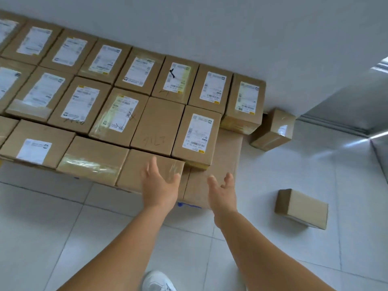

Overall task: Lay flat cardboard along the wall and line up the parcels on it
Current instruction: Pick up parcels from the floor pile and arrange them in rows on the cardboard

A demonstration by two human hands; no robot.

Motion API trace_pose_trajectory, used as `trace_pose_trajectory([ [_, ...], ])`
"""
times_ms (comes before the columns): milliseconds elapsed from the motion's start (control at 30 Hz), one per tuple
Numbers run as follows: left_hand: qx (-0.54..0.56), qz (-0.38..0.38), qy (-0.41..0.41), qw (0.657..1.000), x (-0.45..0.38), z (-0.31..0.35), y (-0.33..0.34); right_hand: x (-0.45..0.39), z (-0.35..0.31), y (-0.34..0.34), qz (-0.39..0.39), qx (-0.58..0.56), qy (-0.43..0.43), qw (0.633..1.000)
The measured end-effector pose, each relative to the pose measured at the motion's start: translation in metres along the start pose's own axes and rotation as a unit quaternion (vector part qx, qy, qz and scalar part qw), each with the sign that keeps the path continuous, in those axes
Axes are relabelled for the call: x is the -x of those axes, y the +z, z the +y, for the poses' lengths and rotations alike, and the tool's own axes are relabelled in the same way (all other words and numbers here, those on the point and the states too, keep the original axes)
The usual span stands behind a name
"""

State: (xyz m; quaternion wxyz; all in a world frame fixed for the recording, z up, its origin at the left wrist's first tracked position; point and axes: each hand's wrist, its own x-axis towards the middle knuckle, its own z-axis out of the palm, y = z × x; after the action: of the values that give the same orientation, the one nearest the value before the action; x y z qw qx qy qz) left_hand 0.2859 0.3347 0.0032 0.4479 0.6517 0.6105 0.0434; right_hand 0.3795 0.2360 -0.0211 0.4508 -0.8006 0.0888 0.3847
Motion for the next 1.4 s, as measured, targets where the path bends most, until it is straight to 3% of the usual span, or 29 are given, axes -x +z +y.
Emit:
trace_pose_trajectory([
  [233,-0.021,-0.089,0.069,0.993,0.050,0.072,0.100,-0.038,-0.007,-0.112,0.035,-0.006,-0.014,0.999],
  [533,-0.073,-0.126,0.054,0.988,0.083,0.159,0.252,-0.127,0.006,-0.287,0.038,-0.008,0.037,0.999],
  [700,-0.098,-0.130,0.041,0.986,0.070,0.198,0.313,-0.172,0.005,-0.352,0.005,0.022,0.063,0.998],
  [867,-0.122,-0.120,0.040,0.984,0.034,0.224,0.352,-0.213,-0.012,-0.367,-0.030,0.021,0.067,0.997],
  [1100,-0.211,-0.107,0.064,0.969,-0.052,0.242,0.409,-0.285,-0.034,-0.339,-0.060,0.016,0.057,0.996],
  [1400,-0.311,-0.108,0.056,0.943,-0.128,0.259,0.494,-0.359,-0.032,-0.316,-0.058,-0.013,0.099,0.993],
])
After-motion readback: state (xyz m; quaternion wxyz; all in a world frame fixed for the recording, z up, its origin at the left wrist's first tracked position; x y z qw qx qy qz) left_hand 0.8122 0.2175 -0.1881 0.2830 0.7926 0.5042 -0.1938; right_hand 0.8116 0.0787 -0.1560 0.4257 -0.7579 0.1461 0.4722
